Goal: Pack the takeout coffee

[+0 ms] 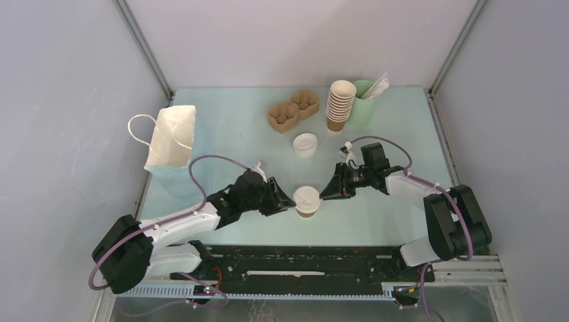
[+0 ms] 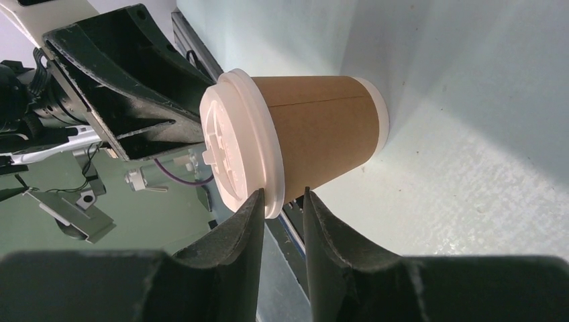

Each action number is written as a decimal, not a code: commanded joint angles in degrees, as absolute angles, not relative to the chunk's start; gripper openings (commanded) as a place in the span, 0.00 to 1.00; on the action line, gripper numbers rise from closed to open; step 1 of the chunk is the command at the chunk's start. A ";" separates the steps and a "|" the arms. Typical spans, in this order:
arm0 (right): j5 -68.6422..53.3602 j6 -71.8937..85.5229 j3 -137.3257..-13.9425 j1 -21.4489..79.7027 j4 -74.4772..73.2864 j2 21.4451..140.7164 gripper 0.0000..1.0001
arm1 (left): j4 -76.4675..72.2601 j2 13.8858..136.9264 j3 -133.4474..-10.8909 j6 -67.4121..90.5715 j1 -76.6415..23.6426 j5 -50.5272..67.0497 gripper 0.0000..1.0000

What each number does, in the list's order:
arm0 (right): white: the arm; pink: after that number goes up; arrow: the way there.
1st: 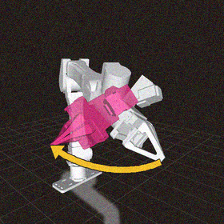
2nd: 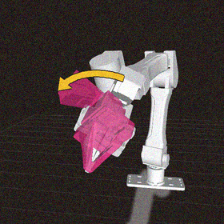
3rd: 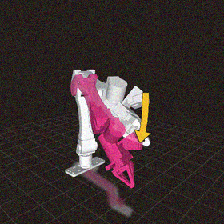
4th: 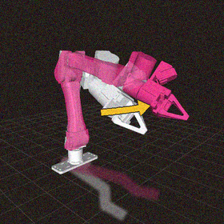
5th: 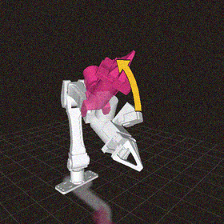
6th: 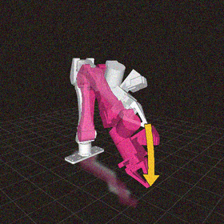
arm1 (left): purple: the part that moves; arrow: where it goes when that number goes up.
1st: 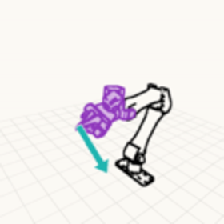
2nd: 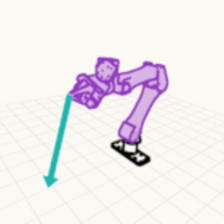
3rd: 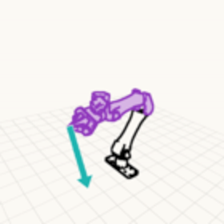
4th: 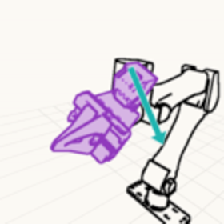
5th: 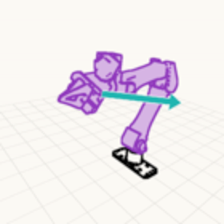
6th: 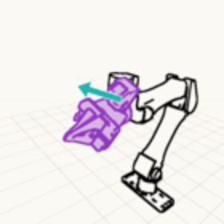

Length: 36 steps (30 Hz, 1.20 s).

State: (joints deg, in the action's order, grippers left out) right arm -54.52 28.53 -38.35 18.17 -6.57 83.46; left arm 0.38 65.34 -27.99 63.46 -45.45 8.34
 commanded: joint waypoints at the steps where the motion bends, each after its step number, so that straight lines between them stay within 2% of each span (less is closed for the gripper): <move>1: -53.17 26.99 -38.32 18.68 -6.26 84.49 0.35 | -0.59 67.58 -32.20 61.49 -45.15 8.61 0.46; 11: -39.95 23.25 -41.00 22.38 -17.91 87.05 0.30 | 7.29 71.37 -34.18 59.58 -45.26 7.79 0.40; 17: -37.12 24.51 -40.87 23.05 -17.22 90.08 0.27 | 8.56 72.62 -33.43 59.46 -45.26 6.89 0.36; 22: -38.86 25.06 -42.01 22.77 -16.77 87.06 0.29 | 12.31 70.40 -35.13 56.83 -45.69 4.18 0.38; 26: -40.43 24.83 -45.66 24.15 -18.24 83.45 0.34 | 13.35 68.15 -38.98 53.24 -46.62 4.16 0.46; 36: -41.01 23.98 -50.47 22.65 -21.80 82.40 0.39 | 16.47 66.41 -43.53 49.97 -46.67 3.27 0.47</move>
